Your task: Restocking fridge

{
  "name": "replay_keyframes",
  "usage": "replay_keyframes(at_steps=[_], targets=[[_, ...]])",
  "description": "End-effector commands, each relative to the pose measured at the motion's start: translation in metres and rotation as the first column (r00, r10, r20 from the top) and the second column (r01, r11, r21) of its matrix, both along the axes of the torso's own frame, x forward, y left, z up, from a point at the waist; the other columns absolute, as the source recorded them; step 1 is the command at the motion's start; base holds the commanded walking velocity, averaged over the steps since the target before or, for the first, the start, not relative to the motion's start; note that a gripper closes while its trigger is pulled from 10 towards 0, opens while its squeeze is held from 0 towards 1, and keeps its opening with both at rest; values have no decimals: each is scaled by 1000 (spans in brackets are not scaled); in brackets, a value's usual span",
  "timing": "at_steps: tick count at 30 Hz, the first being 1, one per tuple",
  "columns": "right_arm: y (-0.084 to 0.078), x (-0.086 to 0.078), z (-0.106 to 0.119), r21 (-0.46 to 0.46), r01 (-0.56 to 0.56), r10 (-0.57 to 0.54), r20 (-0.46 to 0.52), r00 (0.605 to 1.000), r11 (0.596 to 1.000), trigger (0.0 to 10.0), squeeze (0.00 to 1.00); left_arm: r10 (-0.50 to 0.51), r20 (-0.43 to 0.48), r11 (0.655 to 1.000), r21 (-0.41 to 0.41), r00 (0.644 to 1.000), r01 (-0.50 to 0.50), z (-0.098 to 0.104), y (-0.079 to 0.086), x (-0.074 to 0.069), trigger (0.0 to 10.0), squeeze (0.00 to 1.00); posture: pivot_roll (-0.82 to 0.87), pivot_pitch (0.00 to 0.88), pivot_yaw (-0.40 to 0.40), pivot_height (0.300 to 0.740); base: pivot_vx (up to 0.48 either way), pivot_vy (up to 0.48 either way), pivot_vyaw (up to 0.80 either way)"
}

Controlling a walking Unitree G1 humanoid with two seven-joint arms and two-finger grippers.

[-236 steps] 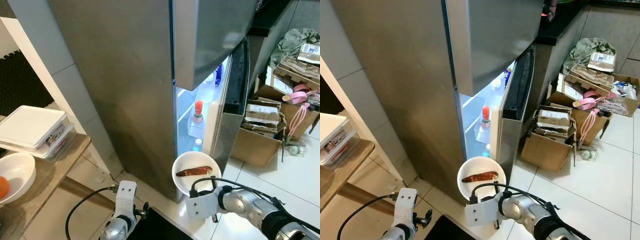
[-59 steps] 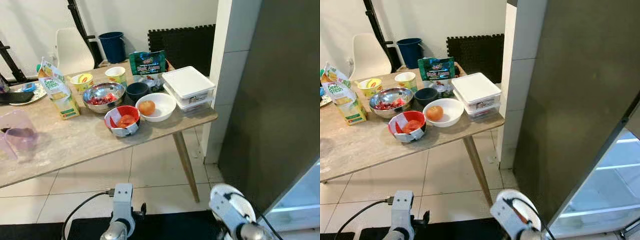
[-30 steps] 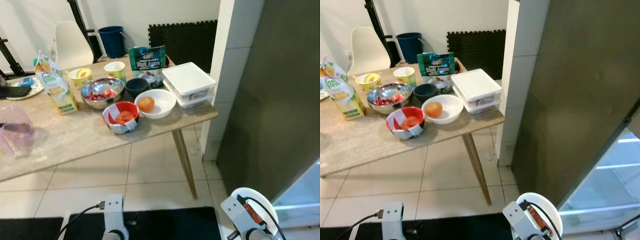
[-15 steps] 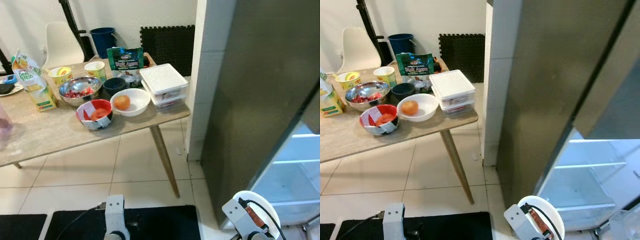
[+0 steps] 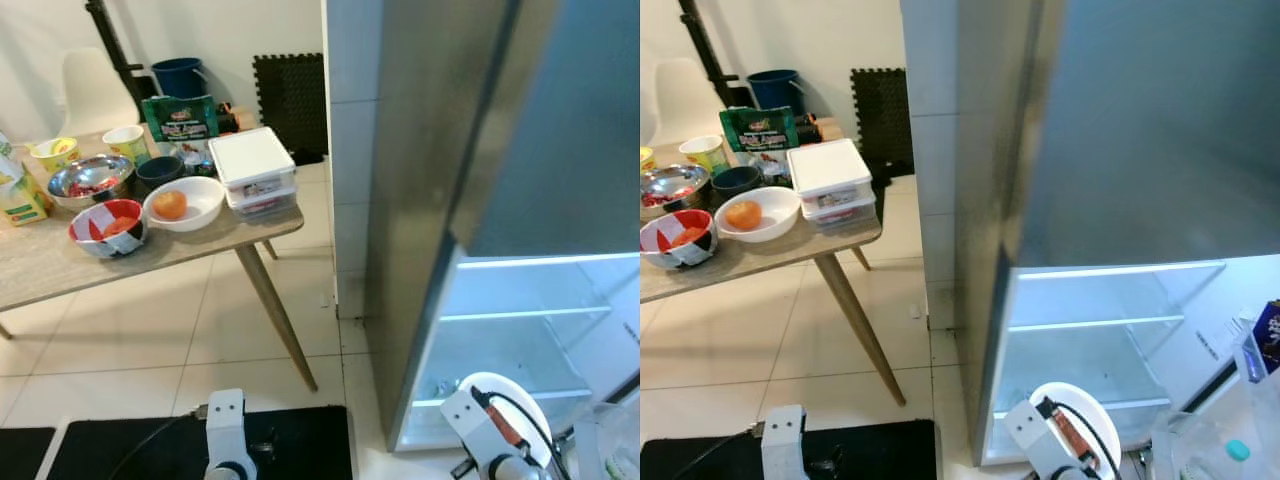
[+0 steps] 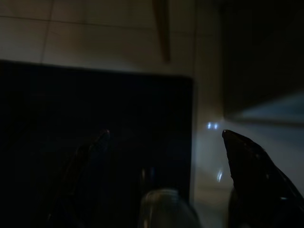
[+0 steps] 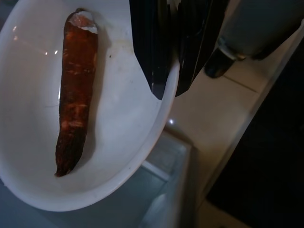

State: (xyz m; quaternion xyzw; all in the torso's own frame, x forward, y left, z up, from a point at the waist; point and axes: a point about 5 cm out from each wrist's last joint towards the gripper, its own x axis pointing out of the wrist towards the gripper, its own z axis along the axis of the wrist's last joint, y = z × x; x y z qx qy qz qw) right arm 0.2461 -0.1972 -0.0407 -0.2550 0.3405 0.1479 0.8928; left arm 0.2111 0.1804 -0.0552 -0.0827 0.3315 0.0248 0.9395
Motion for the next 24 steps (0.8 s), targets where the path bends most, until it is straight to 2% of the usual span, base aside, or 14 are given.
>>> replay_keyframes(at_steps=[1,6,24], targets=[[1,0,0,16,8,-8,7,1000,1000,10000,0,8,-1,1000,8,1000,-8,1,4,0,10000,0,55,96,41,740,0,-412,0],[3,1,1,20,7,-7,9,1000,1000,10000,0,8,-1,1000,10,1000,-8,1,5,0,10000,0,54,99,44,740,0,-398,0],[13,2,1,47,-21,20,16,1000,999,10000,0,10,1,1000,0,1000,-10,1,4,1,10000,0,46,110,49,740,0,0,0]])
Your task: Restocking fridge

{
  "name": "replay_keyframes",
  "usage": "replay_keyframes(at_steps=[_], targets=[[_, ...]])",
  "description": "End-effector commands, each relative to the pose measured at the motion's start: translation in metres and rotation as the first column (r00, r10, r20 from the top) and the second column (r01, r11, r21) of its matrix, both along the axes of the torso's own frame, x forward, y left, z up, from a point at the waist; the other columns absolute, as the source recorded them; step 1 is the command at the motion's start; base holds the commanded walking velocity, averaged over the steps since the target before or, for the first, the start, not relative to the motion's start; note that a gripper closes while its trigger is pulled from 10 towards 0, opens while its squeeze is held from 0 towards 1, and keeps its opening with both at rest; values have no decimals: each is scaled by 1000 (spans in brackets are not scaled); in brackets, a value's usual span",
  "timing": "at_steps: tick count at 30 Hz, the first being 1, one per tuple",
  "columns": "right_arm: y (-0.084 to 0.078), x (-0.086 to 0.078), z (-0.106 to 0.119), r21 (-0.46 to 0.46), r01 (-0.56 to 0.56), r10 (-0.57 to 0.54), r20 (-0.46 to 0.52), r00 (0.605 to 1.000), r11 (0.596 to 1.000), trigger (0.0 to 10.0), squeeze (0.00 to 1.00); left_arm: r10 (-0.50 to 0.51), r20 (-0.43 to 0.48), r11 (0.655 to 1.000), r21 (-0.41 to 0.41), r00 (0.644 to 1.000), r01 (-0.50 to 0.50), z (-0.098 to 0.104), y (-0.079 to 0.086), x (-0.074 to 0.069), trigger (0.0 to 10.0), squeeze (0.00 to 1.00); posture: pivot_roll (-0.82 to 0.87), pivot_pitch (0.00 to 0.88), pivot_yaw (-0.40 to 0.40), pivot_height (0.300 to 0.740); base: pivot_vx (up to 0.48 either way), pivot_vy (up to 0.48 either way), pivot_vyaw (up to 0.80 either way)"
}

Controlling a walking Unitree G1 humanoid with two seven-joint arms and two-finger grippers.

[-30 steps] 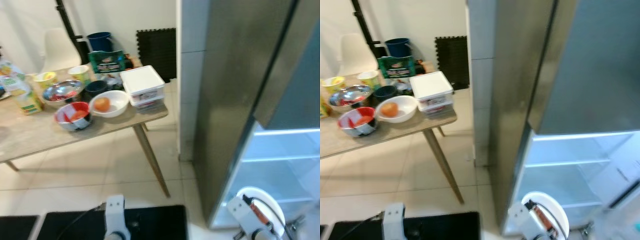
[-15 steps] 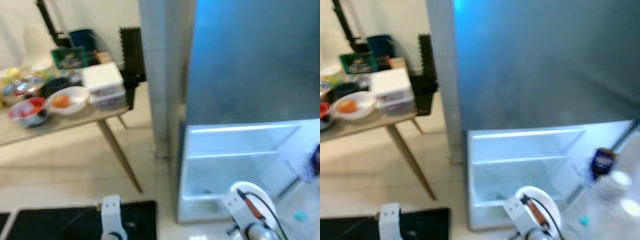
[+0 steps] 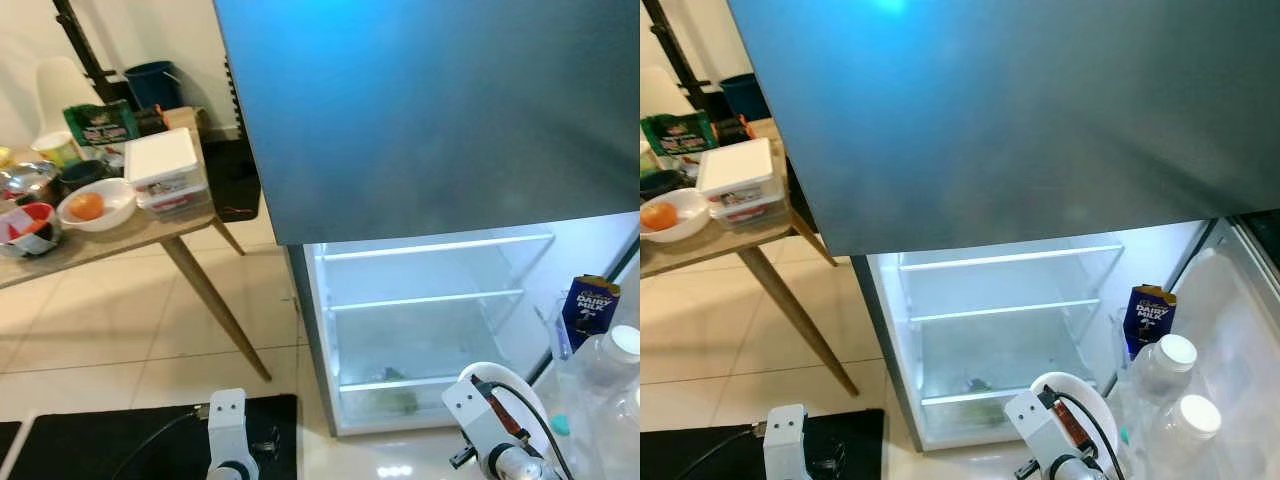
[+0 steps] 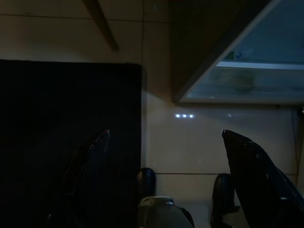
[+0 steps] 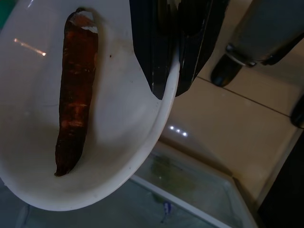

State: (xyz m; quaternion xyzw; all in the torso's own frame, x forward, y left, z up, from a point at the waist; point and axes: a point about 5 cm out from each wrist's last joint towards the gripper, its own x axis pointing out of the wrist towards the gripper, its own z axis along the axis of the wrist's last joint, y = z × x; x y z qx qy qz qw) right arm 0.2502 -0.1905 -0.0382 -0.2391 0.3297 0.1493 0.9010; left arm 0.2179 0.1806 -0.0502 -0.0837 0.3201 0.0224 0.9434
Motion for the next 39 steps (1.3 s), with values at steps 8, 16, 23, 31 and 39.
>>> replay_keyframes(at_steps=[8,16,23,31,39], targets=[[11,-6,-5,42,-35,36,-23,999,999,10000,0,-55,-43,998,36,998,57,-7,0,-9,10000,0,48,113,49,740,0,0,0],[6,-18,-14,116,78,-67,-95,993,990,10000,0,-59,-22,998,26,998,59,-4,1,-6,10000,0,46,117,49,740,0,0,0],[2,-17,-13,116,83,-73,-91,993,990,10000,0,-65,-16,998,24,998,65,-3,0,-4,10000,0,45,116,48,740,0,0,0],[1,-14,-10,120,83,-73,-83,994,989,10000,0,-73,-20,997,22,997,74,-3,-1,-5,10000,0,43,114,50,740,-95,0,0],[2,-12,-9,121,76,-67,-78,995,990,10000,0,-73,-17,997,20,997,73,-3,-2,-4,10000,0,45,118,50,740,-270,0,0]])
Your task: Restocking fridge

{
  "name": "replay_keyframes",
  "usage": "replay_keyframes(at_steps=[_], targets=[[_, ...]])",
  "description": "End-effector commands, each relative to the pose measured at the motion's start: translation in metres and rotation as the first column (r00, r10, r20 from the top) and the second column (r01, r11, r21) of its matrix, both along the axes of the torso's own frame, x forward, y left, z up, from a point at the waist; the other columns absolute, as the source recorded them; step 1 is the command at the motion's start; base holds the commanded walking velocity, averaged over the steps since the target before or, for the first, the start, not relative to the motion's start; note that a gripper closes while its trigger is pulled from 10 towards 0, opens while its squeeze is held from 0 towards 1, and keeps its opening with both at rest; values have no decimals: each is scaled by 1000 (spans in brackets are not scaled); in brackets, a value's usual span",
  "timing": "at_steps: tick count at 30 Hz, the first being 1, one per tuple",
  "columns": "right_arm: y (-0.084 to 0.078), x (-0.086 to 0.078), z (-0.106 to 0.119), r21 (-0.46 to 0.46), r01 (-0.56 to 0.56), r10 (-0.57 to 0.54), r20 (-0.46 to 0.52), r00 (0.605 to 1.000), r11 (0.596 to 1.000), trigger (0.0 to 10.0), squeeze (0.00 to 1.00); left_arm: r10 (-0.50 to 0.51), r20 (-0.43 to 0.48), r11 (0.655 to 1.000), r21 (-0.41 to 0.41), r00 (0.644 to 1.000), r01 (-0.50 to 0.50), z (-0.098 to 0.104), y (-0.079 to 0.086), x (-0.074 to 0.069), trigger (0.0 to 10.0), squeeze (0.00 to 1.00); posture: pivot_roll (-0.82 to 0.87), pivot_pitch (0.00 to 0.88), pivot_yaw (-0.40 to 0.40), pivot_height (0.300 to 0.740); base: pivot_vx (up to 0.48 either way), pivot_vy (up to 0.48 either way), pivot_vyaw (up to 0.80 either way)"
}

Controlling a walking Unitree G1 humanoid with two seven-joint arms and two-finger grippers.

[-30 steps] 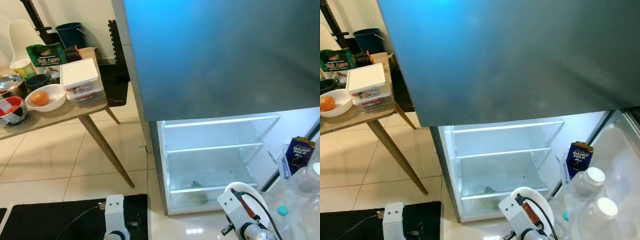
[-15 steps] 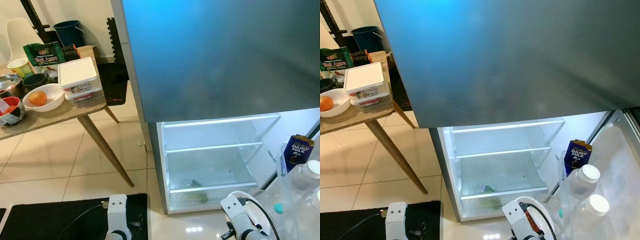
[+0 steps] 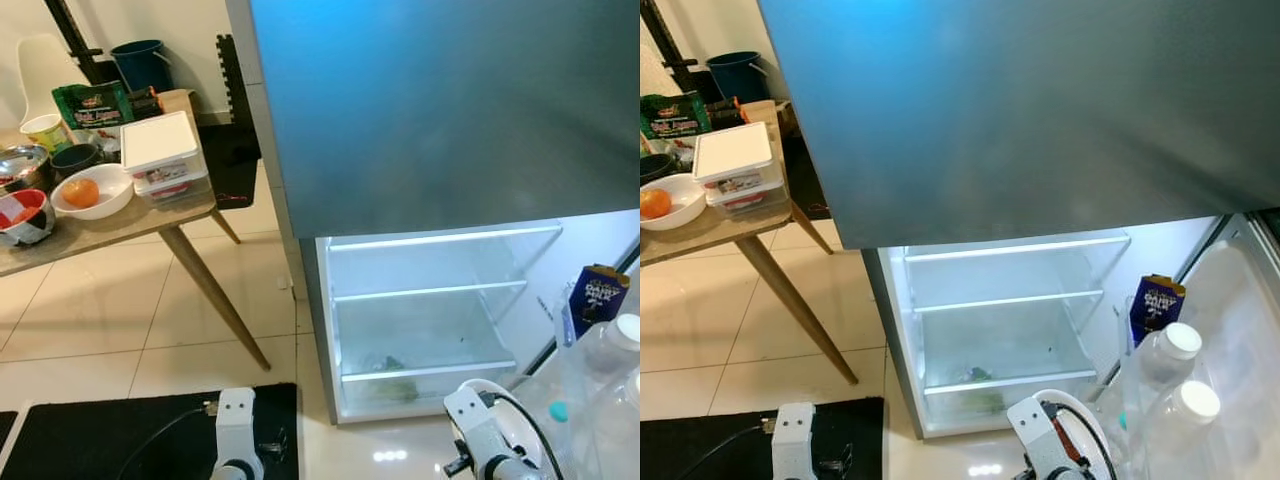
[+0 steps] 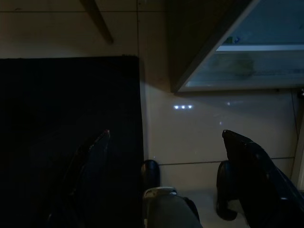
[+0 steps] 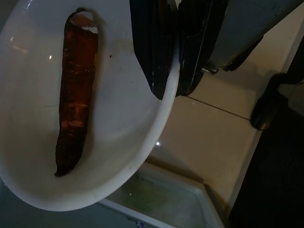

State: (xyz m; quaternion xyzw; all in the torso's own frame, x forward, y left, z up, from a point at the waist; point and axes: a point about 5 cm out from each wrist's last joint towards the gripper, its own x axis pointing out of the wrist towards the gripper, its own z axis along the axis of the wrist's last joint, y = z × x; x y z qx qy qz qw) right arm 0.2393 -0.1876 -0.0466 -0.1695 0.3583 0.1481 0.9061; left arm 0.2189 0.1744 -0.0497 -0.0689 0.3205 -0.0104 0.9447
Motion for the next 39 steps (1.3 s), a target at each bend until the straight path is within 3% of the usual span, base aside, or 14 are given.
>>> replay_keyframes(at_steps=[1,32,39], targets=[[-1,-1,-1,5,7,-7,-6,1000,1000,10000,0,-1,-20,1000,13,1000,1,-3,4,-5,10000,0,44,117,50,740,-281,0,0],[-1,2,2,0,-4,4,8,1000,1000,10000,0,5,-20,1000,8,1000,-5,-3,4,-5,10000,0,40,113,47,740,-308,0,0],[-1,2,2,-1,-12,12,8,1000,1000,10000,0,19,-24,1000,8,1000,-19,-3,6,-6,10000,0,40,115,41,740,0,0,0]])
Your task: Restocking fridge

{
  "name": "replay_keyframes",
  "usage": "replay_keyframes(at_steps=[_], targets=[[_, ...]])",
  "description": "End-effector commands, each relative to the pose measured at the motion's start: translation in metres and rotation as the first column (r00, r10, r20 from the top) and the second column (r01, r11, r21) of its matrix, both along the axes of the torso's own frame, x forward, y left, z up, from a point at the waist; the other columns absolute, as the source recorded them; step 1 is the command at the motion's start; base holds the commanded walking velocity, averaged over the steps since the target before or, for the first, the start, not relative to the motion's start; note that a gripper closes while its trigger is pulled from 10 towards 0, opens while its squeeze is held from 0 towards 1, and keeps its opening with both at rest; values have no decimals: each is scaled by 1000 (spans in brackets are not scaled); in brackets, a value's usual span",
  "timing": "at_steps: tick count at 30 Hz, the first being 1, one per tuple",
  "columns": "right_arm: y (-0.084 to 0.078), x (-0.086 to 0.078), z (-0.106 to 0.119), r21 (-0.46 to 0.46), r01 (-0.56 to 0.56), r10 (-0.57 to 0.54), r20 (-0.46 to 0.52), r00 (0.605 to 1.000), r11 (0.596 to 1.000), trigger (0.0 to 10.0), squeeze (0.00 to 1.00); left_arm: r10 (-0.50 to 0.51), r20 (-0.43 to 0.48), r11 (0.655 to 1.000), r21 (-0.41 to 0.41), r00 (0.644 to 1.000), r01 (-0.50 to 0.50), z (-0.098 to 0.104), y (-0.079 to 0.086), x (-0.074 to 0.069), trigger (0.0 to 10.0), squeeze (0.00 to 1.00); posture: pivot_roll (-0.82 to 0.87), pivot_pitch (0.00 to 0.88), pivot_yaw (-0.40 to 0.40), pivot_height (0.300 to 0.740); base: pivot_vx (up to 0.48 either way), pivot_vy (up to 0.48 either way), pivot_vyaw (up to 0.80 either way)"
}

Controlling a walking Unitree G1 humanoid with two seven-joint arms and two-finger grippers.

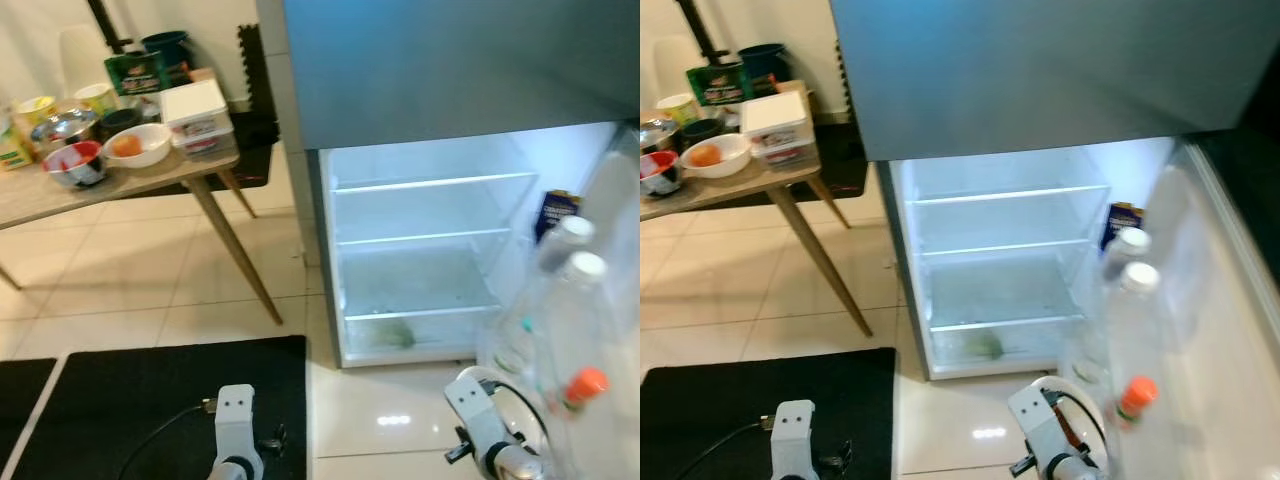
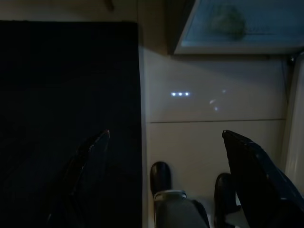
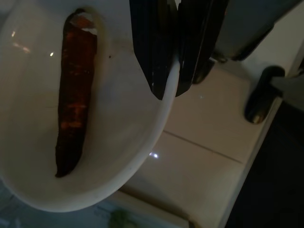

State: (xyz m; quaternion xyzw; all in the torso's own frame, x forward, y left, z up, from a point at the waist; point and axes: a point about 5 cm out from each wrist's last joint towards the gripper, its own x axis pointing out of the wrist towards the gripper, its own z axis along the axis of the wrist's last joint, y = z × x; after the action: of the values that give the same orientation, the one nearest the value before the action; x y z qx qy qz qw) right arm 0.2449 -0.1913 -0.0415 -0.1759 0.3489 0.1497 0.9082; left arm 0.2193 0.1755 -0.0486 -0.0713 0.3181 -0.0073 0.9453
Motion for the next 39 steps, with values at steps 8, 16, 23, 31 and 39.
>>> replay_keyframes(at_steps=[8,16,23,31,39], targets=[[2,-1,-2,2,-3,3,-11,1000,1000,10000,0,7,-36,1000,8,999,-7,-5,3,-5,10000,0,39,116,44,740,0,0,0],[2,-1,-1,3,-4,4,-9,1000,1000,10000,0,4,-36,1000,7,999,-3,-4,2,-4,10000,0,41,116,45,740,0,0,0],[2,0,0,4,-8,8,-6,1000,1000,10000,0,8,-42,1000,12,999,-8,-4,2,-4,10000,0,45,116,42,740,0,0,0],[4,2,1,10,-8,8,2,1000,1000,10000,0,-20,-40,999,31,999,21,-4,3,-4,10000,0,45,116,42,740,32,0,0],[5,2,1,13,-9,9,3,1000,1000,10000,0,-13,-36,999,32,999,14,-3,3,-4,10000,0,49,116,39,740,278,0,0]])
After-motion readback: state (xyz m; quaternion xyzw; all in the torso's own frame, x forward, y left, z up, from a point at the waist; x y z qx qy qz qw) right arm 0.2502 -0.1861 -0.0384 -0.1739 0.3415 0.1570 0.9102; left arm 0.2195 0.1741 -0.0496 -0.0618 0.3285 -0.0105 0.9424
